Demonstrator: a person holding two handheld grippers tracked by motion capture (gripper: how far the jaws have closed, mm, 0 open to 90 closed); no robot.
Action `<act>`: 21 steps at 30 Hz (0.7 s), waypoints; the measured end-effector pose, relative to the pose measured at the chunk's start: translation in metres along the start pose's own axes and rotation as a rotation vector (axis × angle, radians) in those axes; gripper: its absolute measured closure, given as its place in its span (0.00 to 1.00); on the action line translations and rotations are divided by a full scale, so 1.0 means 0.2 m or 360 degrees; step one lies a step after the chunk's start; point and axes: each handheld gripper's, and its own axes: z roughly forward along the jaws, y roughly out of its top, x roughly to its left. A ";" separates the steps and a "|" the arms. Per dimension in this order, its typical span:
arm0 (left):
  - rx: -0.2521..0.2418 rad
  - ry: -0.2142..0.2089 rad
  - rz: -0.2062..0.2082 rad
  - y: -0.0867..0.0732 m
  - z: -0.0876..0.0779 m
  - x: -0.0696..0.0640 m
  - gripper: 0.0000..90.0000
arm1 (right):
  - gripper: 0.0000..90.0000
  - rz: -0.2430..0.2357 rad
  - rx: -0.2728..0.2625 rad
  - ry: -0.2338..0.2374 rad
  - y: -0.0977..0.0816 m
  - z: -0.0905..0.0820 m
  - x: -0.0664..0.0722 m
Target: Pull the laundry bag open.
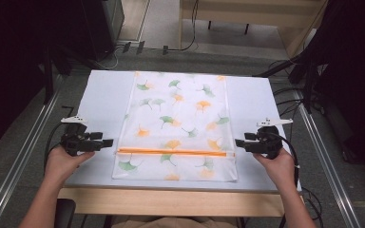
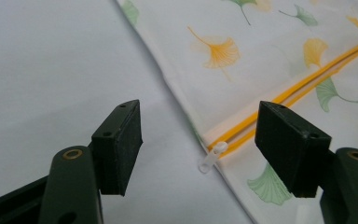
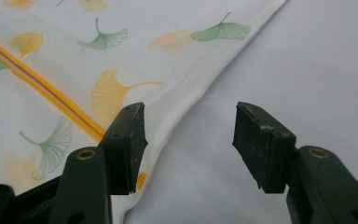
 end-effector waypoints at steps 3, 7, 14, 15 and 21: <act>-0.0031 0.0022 -0.0013 0.00 -0.02 0.02 0.35 | 0.43 -0.0018 -0.0044 -0.0042 -0.01 -0.01 -0.02; -0.0069 0.0080 -0.0026 -0.01 -0.03 0.05 0.35 | 0.38 0.0026 -0.0077 -0.0055 -0.02 -0.03 -0.06; -0.0088 0.0160 -0.0062 -0.01 -0.04 0.10 0.35 | 0.32 0.0099 -0.0131 -0.0133 -0.05 -0.04 -0.12; -0.0092 0.0185 -0.0061 -0.01 -0.03 0.10 0.35 | 0.32 0.0113 -0.0141 -0.0140 -0.05 -0.04 -0.13; -0.0077 0.0211 -0.0107 -0.01 -0.02 0.14 0.34 | 0.30 0.0139 -0.0156 -0.0176 -0.07 -0.03 -0.16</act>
